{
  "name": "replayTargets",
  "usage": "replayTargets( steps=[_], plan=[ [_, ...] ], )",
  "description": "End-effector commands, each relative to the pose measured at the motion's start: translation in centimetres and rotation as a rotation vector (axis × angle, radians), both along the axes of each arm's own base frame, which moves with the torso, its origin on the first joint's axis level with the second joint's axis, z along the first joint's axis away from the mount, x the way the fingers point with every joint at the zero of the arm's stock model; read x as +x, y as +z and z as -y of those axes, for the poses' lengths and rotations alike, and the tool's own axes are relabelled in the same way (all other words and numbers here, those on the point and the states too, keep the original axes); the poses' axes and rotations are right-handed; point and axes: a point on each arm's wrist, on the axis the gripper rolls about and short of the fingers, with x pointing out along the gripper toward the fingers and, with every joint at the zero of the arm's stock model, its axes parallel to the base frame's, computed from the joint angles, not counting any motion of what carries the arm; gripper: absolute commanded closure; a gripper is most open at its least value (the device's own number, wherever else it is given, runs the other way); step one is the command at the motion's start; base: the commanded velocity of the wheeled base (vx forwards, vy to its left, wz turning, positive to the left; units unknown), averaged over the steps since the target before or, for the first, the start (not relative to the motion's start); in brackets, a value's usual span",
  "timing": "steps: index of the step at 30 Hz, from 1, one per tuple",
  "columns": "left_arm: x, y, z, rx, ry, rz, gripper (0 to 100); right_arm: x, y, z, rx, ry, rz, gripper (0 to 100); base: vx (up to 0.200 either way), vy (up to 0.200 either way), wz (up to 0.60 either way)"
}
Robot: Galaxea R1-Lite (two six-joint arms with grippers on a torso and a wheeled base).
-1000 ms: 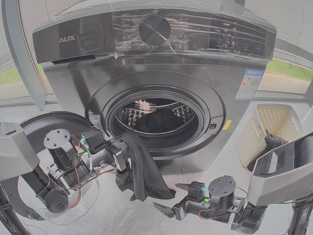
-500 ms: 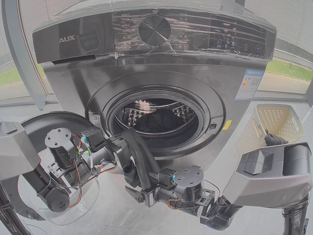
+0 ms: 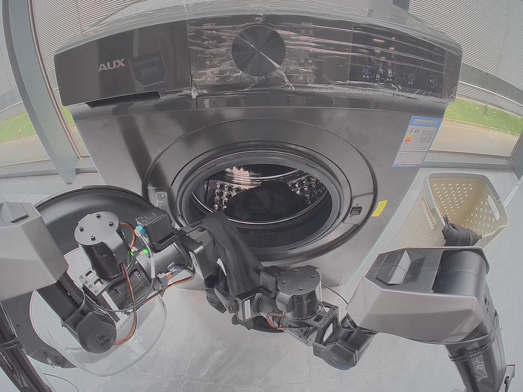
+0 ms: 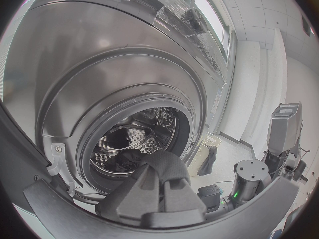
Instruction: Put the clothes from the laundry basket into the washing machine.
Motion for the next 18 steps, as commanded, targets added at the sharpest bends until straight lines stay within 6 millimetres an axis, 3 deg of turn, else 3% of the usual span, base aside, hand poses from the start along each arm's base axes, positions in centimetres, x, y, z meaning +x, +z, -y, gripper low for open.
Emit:
replayTargets(
  steps=[1, 3, 4, 11, 14, 18],
  plan=[
    [0.0, 0.0, 0.0, 0.0, 0.001, 0.001, 100, 0.4, -0.7, -0.6, 0.002, 0.0, 0.004, 0, 0.0, 0.0, 0.0],
    [0.0, 0.0, 0.0, -0.002, 0.001, 0.001, 100, 0.7, -1.0, -0.7, 0.001, -0.015, 0.007, 0, 0.0, 0.0, 0.0],
    [0.0, 0.0, 0.0, -0.002, 0.001, 0.001, 100, 0.9, -1.1, -0.7, 0.002, -0.03, 0.011, 100, 0.0, 0.0, 0.0],
    [0.3, 0.0, -0.4, 0.0, 0.018, 0.001, 100, 0.7, -0.8, -0.5, -0.001, -0.052, 0.015, 100, 0.0, 0.0, 0.0],
    [0.7, -0.1, -1.0, 0.0, 0.039, 0.001, 100, -0.3, 1.1, 0.6, 0.001, -0.051, 0.017, 100, 0.0, 0.0, 0.0],
    [1.4, 0.0, -2.0, -0.002, 0.074, 0.005, 100, -1.6, 3.8, 3.8, -0.014, -0.078, 0.004, 100, 0.0, 0.0, 0.0]
  ],
)
